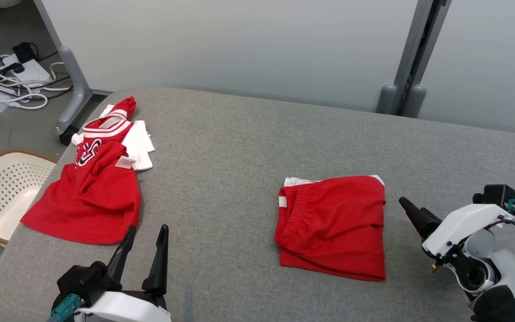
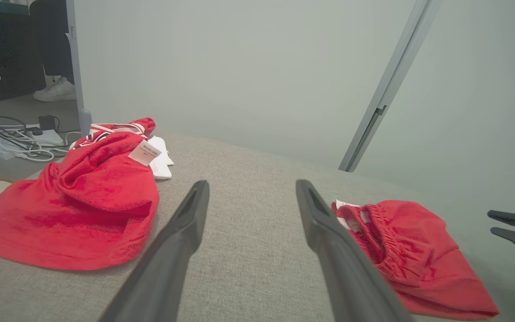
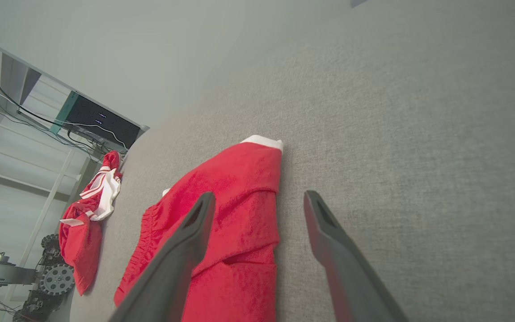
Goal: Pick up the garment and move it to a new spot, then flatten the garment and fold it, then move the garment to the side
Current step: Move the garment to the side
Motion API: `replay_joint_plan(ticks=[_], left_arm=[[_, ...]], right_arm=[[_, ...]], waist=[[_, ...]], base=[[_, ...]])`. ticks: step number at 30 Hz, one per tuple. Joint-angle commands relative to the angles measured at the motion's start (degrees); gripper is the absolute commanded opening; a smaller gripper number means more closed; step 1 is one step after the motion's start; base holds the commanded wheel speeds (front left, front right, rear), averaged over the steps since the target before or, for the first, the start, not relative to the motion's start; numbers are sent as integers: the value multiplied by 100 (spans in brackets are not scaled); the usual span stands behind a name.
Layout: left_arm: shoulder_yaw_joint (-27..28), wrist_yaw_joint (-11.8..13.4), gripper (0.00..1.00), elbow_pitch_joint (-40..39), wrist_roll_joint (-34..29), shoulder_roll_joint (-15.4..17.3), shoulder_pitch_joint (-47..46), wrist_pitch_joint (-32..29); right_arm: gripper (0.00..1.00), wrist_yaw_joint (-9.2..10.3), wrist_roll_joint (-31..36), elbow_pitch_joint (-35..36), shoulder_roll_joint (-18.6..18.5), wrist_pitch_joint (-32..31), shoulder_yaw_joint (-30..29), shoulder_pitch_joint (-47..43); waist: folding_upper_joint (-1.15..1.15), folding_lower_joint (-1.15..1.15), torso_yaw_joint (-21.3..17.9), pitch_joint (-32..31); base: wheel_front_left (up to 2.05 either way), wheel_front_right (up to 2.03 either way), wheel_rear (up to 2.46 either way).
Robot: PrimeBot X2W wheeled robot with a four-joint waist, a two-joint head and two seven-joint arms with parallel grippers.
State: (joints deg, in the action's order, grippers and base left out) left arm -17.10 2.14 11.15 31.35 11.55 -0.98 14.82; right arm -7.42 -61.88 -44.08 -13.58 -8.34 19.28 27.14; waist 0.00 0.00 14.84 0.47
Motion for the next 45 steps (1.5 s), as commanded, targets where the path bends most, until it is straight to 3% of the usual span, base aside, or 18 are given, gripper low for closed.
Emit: replay_joint_plan(ticks=[1, 9, 14, 17, 18, 19, 21, 28, 33, 45], left_arm=[[17, 2, 100, -16, 29, 37, -92, 2], [-22, -28, 100, 39, 51, -2, -186, 4], [10, -56, 100, 95, 83, 9, -216, 15], [5, -39, 100, 115, 62, -19, -204, 24], [6, -38, 100, 121, 58, -27, -203, 26], [10, -37, 100, 127, 55, -34, -203, 25], [38, -58, 100, 142, 83, -18, -223, 29], [60, -91, 100, 150, 64, 5, -215, 35], [9, -127, 100, 86, -11, -6, -298, 38], [-258, -326, 100, -118, -265, -54, -991, 34]], right_arm=[[100, -14, 113, -186, 23, -134, 47, 143], [100, -14, 200, -1331, 331, -1322, 69, 758], [100, -14, 2, -1570, 485, -1916, 24, 881], [100, -14, 4, -1619, 486, -1884, 9, 915], [88, -14, 17, -1622, 485, -1821, -5, 943], [48, -14, 32, -1621, 491, -1769, -4, 960], [0, -14, 67, -1548, 486, -1613, 10, 985], [0, -14, 214, -1199, 367, -1181, 197, 952], [0, -14, 455, -866, 46, -899, 456, 1058], [0, -14, 1107, -494, -857, -348, 988, 1978]], waist=[[0, 0, 56, 53], [0, 0, 231, 189], [0, 0, 308, 239], [0, 0, 332, 256], [0, 0, 334, 258], [0, 0, 332, 259], [0, 0, 316, 261], [0, 0, 24, 182], [0, 0, -302, 274], [0, 0, -1073, 1303]], base=[[0, 0, 0], [0, 0, 0], [0, 0, 0], [0, 0, 0], [0, 0, 0], [0, 0, 0], [0, 0, 0], [0, 0, 0], [0, 0, 0], [0, 0, 0]])
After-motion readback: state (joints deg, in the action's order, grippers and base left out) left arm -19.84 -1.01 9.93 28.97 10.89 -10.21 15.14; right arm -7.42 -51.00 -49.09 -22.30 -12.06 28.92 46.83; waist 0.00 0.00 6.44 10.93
